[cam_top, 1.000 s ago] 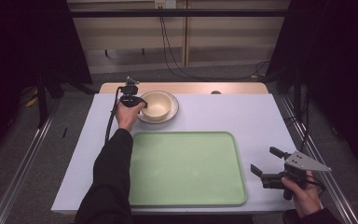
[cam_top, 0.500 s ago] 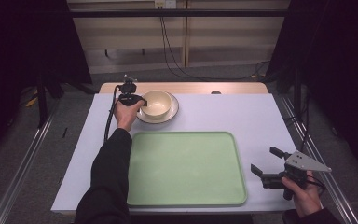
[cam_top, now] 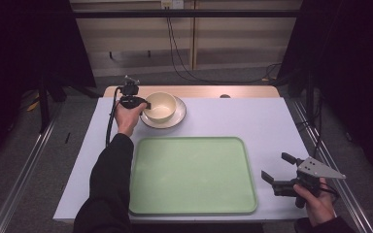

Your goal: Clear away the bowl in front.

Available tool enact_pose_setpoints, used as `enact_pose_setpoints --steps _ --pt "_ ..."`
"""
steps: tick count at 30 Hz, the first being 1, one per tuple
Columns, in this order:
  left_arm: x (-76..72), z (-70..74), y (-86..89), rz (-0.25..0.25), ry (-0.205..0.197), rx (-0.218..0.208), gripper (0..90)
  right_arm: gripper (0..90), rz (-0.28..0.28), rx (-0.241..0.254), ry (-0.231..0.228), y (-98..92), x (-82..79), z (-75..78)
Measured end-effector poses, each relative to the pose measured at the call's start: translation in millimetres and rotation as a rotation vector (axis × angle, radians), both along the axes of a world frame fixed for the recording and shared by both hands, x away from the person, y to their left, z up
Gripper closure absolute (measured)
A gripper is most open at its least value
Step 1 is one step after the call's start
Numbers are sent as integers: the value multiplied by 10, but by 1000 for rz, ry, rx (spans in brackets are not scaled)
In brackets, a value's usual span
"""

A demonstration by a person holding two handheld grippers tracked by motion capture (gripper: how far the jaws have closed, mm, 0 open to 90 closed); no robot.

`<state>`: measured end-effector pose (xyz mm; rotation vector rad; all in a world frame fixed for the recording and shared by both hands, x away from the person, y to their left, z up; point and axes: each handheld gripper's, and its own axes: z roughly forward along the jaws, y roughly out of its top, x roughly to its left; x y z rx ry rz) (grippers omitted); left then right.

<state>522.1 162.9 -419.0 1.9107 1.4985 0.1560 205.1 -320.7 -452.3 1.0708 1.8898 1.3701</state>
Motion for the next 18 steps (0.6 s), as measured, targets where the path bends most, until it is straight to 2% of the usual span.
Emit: enact_pose_setpoints --steps 7,10,12,14,17,18 --pt "-36 72 54 -19 -11 -23 835 10 -2 0 -1 -2 -3 2" --pt "-51 91 79 -21 -11 -16 835 10 0 0 -4 -1 -3 2" --pt "-66 106 105 -26 -5 -11 835 10 1 -1 -5 -2 -2 2" --pt "-84 114 118 -18 -5 -26 835 10 -1 -1 -7 -2 -3 3" --pt "-106 132 132 -42 7 -26 836 10 0 0 -7 0 -2 2" --pt "-117 135 117 -35 5 -31 835 10 4 2 -5 -1 -2 3"
